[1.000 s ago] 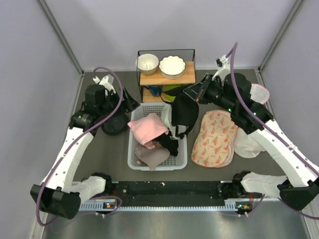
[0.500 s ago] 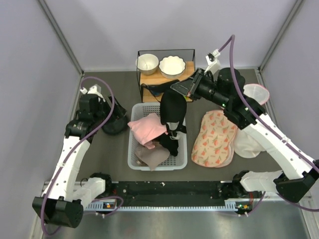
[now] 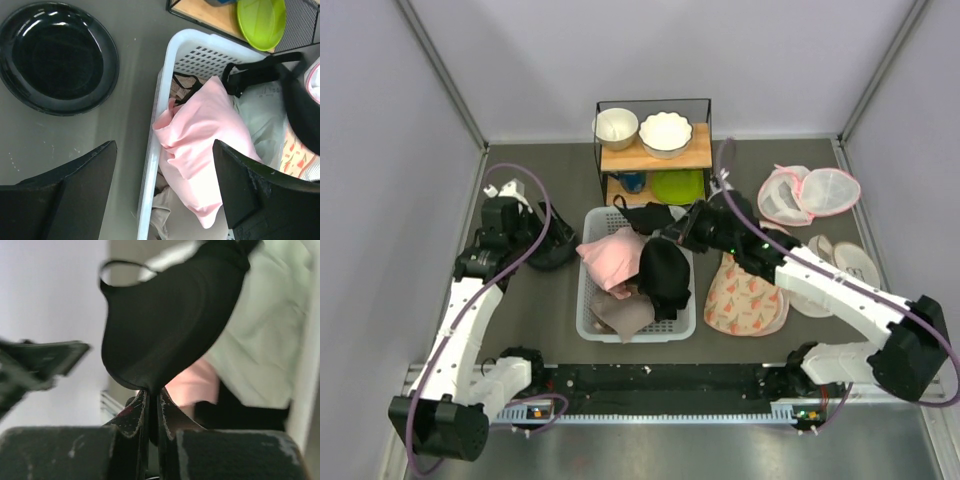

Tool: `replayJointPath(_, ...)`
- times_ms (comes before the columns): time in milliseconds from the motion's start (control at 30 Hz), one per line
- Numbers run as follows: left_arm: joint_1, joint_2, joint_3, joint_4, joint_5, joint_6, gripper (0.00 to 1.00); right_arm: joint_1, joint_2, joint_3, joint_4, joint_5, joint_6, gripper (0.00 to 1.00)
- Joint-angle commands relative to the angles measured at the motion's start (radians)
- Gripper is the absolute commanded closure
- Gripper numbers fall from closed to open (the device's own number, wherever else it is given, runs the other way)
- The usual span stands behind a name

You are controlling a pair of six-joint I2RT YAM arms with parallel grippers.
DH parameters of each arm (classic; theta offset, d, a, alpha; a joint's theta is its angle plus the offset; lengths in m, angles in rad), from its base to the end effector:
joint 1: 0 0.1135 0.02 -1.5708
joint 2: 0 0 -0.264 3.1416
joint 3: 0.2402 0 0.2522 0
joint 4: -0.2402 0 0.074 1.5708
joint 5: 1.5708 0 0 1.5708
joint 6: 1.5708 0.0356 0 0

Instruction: Unzip the laundry bag and remove the bra

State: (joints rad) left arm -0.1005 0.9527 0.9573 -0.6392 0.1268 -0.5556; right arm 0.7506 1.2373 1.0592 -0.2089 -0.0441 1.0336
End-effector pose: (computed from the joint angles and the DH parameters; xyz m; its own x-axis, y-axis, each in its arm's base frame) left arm 0.1983 -0.0245 0.3250 -0.6071 -0.4646 -0.6446 -0.1405 0.8612 -0.4885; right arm 0.2086 0.1967 0.3373 -0.7523 0.4720 -0.4596 -0.1269 0.5808 0.8041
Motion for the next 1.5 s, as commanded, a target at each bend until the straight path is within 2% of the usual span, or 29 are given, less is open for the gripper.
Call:
replayJointPath(0, 0.004, -0.008, -0.019, 0.061, 0.046, -0.007, 0.17, 0.033, 0.056, -0.126, 0.022, 0.07, 0.019, 1.0)
replayJointPath(133, 0.004, 0.007, -0.025, 0.082, 0.094, -0.006, 0.17, 0.047, 0.178, -0.147, 0.063, -0.025, -0.006, 1.0)
replayJointPath(333, 0.004, 0.012, -0.005, 0.082, 0.171, 0.019, 0.17, 0.108, 0.306, -0.081, 0.055, 0.022, -0.041, 1.0)
replayJointPath(433, 0.004, 0.0, 0.001, 0.076, 0.168, 0.04, 0.18, 0.13, 0.304, -0.059, 0.037, 0.077, -0.061, 1.0)
replayJointPath(567, 0.004, -0.014, 0.006, 0.069, 0.14, 0.049, 0.17, 0.15, 0.223, -0.051, 0.013, 0.17, -0.109, 1.0)
replayJointPath(600, 0.004, -0.012, 0.005, 0.07, 0.137, 0.051, 0.17, 0.151, 0.208, -0.05, 0.003, 0.185, -0.109, 0.87)
replayJointPath(700, 0.004, 0.004, 0.003, 0.079, 0.149, 0.062, 0.18, 0.15, 0.153, -0.03, -0.021, 0.208, -0.127, 0.37)
replayJointPath(800, 0.004, 0.017, 0.009, 0.081, 0.139, 0.068, 0.18, 0.153, 0.104, 0.025, -0.046, 0.202, -0.171, 0.22)
replayJointPath(900, 0.004, 0.017, 0.02, 0.079, 0.135, 0.068, 0.17, 0.15, 0.062, 0.077, -0.086, 0.208, -0.227, 0.11)
replayJointPath(1167, 0.004, 0.009, 0.021, 0.081, 0.152, 0.068, 0.17, 0.15, 0.013, 0.125, -0.155, 0.227, -0.29, 0.05)
replayJointPath(1200, 0.004, 0.009, 0.021, 0.079, 0.155, 0.066, 0.18, 0.15, 0.01, 0.127, -0.173, 0.233, -0.291, 0.02)
replayJointPath(1300, 0.004, 0.003, 0.024, 0.075, 0.154, 0.072, 0.18, 0.15, -0.013, 0.143, -0.265, 0.321, -0.331, 0.01)
replayJointPath(1433, 0.004, -0.002, 0.031, 0.073, 0.139, 0.082, 0.17, 0.147, -0.074, 0.147, -0.395, 0.595, -0.398, 0.01)
replayJointPath(1467, 0.004, 0.001, 0.038, 0.072, 0.139, 0.083, 0.17, 0.141, -0.108, 0.139, -0.409, 0.624, -0.411, 0.01)
